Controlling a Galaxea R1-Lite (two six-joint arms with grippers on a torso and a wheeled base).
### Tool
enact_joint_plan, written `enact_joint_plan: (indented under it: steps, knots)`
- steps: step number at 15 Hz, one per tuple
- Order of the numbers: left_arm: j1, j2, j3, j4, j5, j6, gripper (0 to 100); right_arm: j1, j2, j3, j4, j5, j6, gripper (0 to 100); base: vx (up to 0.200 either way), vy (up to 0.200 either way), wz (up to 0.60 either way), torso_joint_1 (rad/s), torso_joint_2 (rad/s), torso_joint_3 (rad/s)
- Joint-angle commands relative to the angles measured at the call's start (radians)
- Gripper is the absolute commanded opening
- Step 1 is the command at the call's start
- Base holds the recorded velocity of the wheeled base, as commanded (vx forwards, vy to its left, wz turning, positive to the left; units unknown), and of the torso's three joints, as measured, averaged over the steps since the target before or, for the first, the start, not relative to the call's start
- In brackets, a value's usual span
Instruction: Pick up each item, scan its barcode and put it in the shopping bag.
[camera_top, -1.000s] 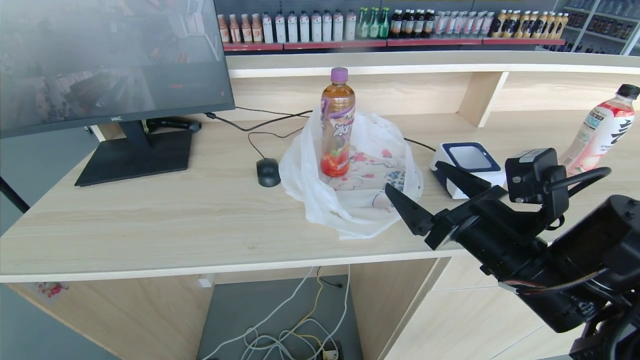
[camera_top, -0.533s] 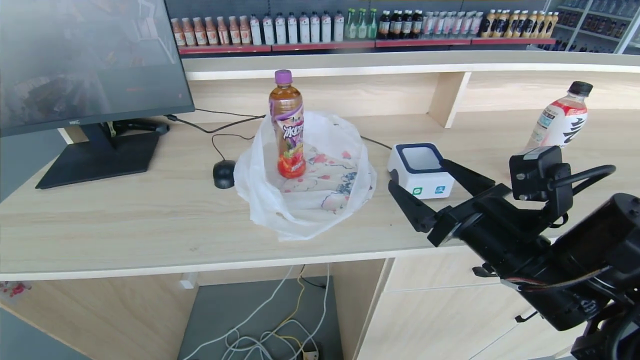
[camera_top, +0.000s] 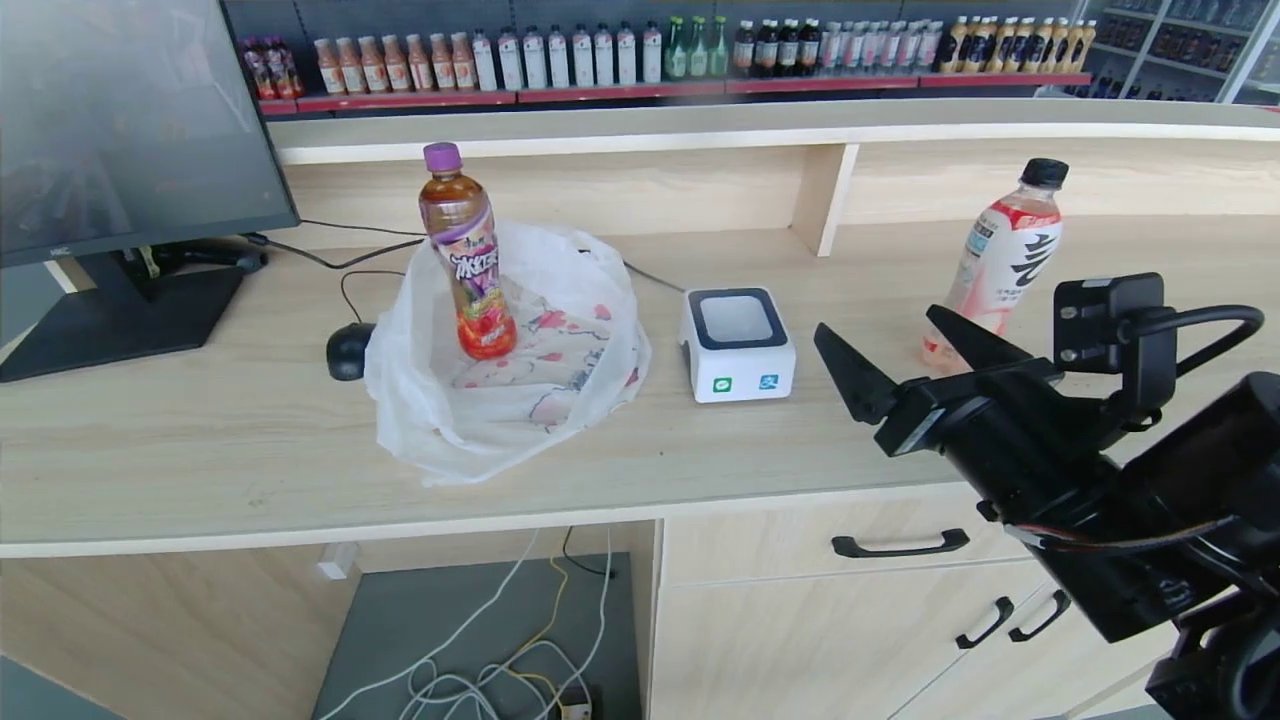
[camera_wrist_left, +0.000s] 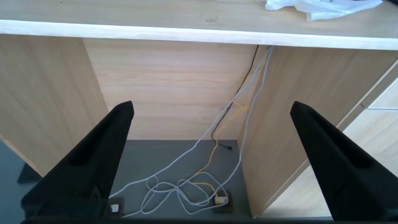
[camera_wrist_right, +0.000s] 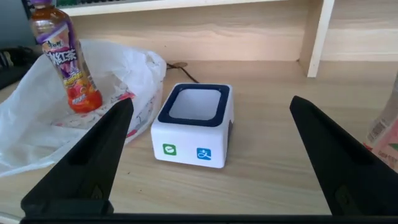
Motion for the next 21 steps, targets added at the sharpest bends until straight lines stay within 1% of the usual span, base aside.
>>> enact_joint_plan:
  steps: [1, 11, 15, 18, 21]
  knots:
    - [0.002, 0.001, 0.0, 0.0, 0.0, -0.002, 100, 0.001, 0.013, -0.004, 0.0, 0.0, 0.0, 100, 0.0, -0.2, 0.0, 0.007, 0.01, 0.002]
    - [0.0, 0.001, 0.0, 0.0, 0.0, -0.002, 100, 0.003, 0.019, -0.002, 0.0, 0.0, -0.001, 100, 0.0, -0.2, 0.0, 0.003, 0.01, 0.001]
    - [0.0, 0.001, 0.0, 0.002, 0.0, 0.006, 100, 0.003, 0.048, -0.01, 0.0, 0.0, -0.004, 100, 0.0, 0.0, 0.0, 0.0, 0.0, 0.0]
    - [0.0, 0.0, 0.0, 0.002, 0.0, 0.007, 100, 0.024, 0.067, -0.027, 0.0, 0.0, -0.017, 100, 0.0, 0.0, 0.0, 0.0, 0.0, 0.0]
    - [0.0, 0.0, 0.0, 0.002, 0.0, 0.007, 100, 0.128, 0.07, -0.004, 0.0, -0.003, -0.053, 100, 0.0, 0.0, 0.0, 0.0, 0.0, 0.0]
